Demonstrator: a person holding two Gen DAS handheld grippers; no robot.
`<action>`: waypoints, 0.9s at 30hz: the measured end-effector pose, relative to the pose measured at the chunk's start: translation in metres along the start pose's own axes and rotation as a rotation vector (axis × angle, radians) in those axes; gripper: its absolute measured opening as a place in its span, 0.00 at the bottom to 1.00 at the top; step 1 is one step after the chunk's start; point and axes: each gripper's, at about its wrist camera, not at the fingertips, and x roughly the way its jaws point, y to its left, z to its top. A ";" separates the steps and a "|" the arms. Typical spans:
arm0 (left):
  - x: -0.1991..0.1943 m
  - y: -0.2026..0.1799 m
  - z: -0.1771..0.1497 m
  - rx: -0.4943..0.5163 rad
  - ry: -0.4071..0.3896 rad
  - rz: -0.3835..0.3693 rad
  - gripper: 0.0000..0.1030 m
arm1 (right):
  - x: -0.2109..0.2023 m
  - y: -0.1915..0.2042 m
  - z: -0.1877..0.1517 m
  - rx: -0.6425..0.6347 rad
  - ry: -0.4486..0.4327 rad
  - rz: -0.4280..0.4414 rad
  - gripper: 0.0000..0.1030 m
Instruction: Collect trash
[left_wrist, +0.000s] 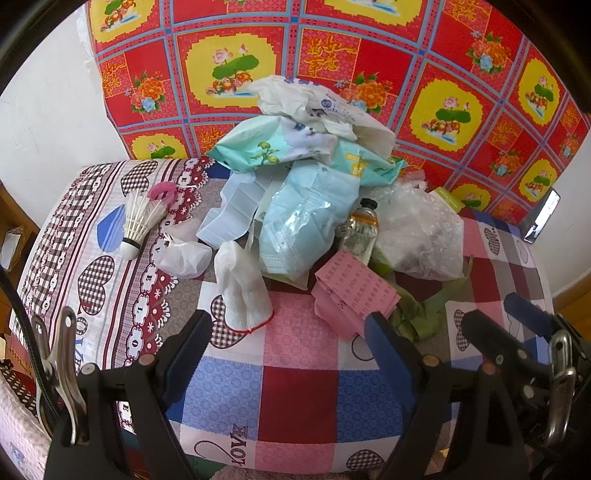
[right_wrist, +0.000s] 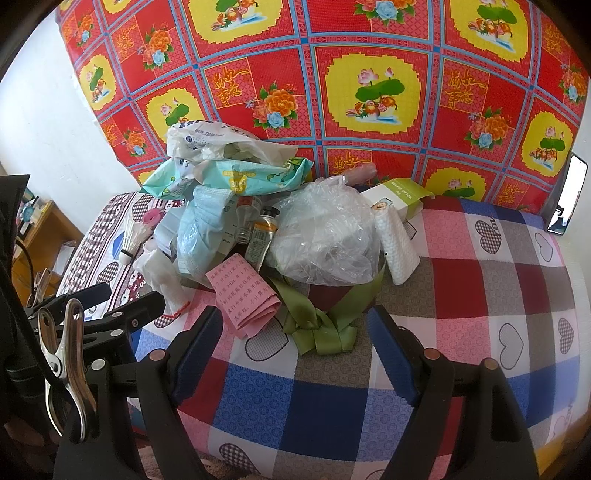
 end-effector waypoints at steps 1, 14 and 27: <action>0.000 0.000 0.000 0.000 0.000 0.000 0.86 | 0.000 0.000 0.000 -0.001 0.000 0.001 0.80; -0.001 -0.006 -0.003 -0.017 0.010 -0.001 0.86 | -0.001 -0.001 0.003 -0.021 -0.001 0.018 0.80; 0.010 0.005 0.002 -0.079 0.014 0.042 0.83 | 0.008 -0.015 0.012 -0.061 0.000 0.121 0.77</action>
